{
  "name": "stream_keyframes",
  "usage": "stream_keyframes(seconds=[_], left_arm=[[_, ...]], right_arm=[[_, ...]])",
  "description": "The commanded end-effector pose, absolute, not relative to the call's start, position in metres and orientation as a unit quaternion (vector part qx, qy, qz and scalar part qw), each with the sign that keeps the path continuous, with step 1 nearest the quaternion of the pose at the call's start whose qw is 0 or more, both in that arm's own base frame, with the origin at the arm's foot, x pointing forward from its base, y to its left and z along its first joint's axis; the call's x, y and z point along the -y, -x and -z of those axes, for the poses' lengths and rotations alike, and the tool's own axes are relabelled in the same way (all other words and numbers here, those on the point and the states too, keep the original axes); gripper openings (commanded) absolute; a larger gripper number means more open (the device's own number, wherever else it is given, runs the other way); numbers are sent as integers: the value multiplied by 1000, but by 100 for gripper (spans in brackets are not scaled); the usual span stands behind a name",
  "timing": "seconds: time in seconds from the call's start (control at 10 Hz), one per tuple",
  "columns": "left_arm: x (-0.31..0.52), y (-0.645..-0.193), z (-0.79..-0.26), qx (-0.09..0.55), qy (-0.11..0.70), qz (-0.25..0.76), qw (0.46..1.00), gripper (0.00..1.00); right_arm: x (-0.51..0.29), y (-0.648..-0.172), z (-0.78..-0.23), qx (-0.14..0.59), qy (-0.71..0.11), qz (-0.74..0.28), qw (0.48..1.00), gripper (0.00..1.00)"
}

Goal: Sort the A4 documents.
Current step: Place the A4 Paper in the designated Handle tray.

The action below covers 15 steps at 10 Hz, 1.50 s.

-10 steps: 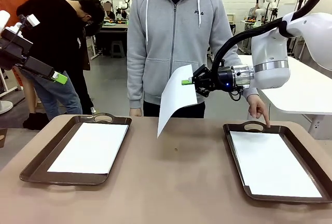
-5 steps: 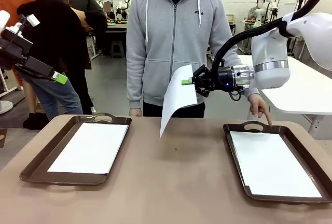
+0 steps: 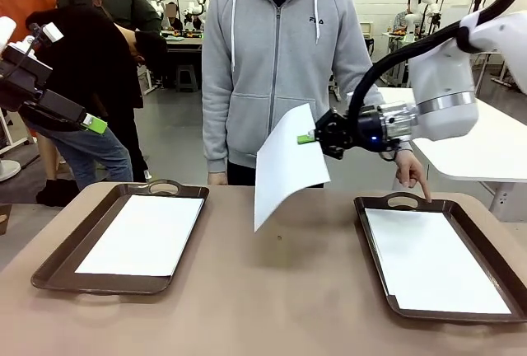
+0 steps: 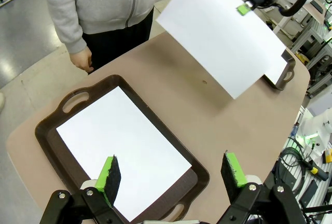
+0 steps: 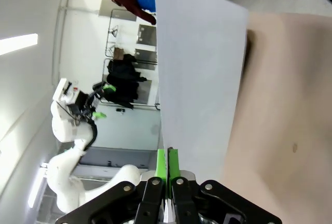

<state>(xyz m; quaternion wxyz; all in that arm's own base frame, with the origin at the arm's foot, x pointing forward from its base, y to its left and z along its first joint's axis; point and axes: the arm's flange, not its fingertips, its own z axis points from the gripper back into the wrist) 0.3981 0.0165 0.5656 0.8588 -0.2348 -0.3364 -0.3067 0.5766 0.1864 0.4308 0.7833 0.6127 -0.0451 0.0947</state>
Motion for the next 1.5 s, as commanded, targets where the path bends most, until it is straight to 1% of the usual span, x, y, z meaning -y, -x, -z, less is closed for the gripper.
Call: stream_keyframes(seconds=[0.0, 0.2, 0.4, 0.6, 0.8, 1.0, 1.1, 1.2, 1.3, 1.4], left_arm=[[-16, -398, -566, 336, 232, 307, 860, 100], [-16, -398, -566, 336, 232, 307, 860, 100], [-16, -398, -566, 336, 232, 307, 860, 100], [-16, -398, -566, 336, 232, 307, 860, 100], [-16, -398, -566, 336, 232, 307, 860, 100], [-16, -398, -566, 336, 232, 307, 860, 100], [-16, -398, -566, 336, 232, 307, 860, 100], [-16, -398, -566, 336, 232, 307, 860, 100], [-16, -398, -566, 336, 232, 307, 860, 100], [-16, -398, -566, 336, 232, 307, 860, 100]], right_arm=[[-139, -550, -450, 33, -610, -131, 781, 1], [-93, -537, -456, 3, -584, -106, 805, 1], [-45, -521, -446, -38, -584, -60, 808, 1], [-3, -503, -434, -38, -593, -27, 804, 1], [28, -489, -417, -44, -600, -18, 799, 1], [48, -483, -397, -40, -602, -15, 797, 1], [59, -484, -383, -56, -604, 0, 795, 1], [72, -487, -364, -51, -616, 21, 786, 1], [78, -488, -354, -21, -643, 10, 766, 1], [82, -487, -346, -8, -658, -1, 753, 1]])
